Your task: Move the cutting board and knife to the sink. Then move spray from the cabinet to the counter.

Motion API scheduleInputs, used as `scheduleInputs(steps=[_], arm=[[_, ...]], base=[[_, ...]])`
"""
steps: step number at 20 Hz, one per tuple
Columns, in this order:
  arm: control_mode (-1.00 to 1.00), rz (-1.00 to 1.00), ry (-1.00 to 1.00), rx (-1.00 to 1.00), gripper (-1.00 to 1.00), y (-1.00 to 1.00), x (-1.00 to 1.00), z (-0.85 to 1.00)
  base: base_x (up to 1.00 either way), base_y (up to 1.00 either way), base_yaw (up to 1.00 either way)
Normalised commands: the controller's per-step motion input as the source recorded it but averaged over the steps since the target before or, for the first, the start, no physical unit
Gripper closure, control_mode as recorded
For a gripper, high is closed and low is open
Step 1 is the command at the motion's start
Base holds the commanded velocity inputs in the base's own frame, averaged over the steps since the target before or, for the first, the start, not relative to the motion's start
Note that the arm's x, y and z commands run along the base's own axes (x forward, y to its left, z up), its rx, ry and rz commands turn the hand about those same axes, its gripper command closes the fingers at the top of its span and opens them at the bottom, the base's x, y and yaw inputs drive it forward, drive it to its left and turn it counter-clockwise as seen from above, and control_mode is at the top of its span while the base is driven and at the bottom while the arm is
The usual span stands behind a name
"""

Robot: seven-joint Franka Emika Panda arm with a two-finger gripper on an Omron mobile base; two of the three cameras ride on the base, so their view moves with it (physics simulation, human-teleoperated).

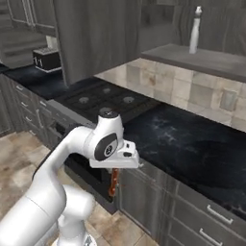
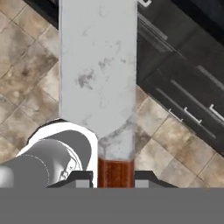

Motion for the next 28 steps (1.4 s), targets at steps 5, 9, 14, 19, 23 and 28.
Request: scheduleInputs(steps=[5, 9, 14, 19, 23, 28], arm=[[1.0, 0.0, 0.0, 0.0, 1.0, 0.0, 0.0, 0.0], [1.0, 0.0, 0.0, 0.0, 1.0, 0.0, 0.0, 0.0], [1.0, 0.0, 0.0, 0.0, 1.0, 0.0, 0.0, 0.0], [1.0, 0.0, 0.0, 0.0, 1.0, 0.0, 0.0, 0.0], [1.0, 0.0, 0.0, 0.0, 1.0, 0.0, 0.0, 0.0], [1.0, 0.0, 0.0, 0.0, 1.0, 0.0, 0.0, 0.0]], base=[[-0.4, 0.35, 0.58], [-0.27, 0.45, 0.62], [-0.06, 0.51, 0.56], [0.08, 0.49, 0.45], [0.38, 0.42, 0.35], [0.58, 0.34, 0.33]])
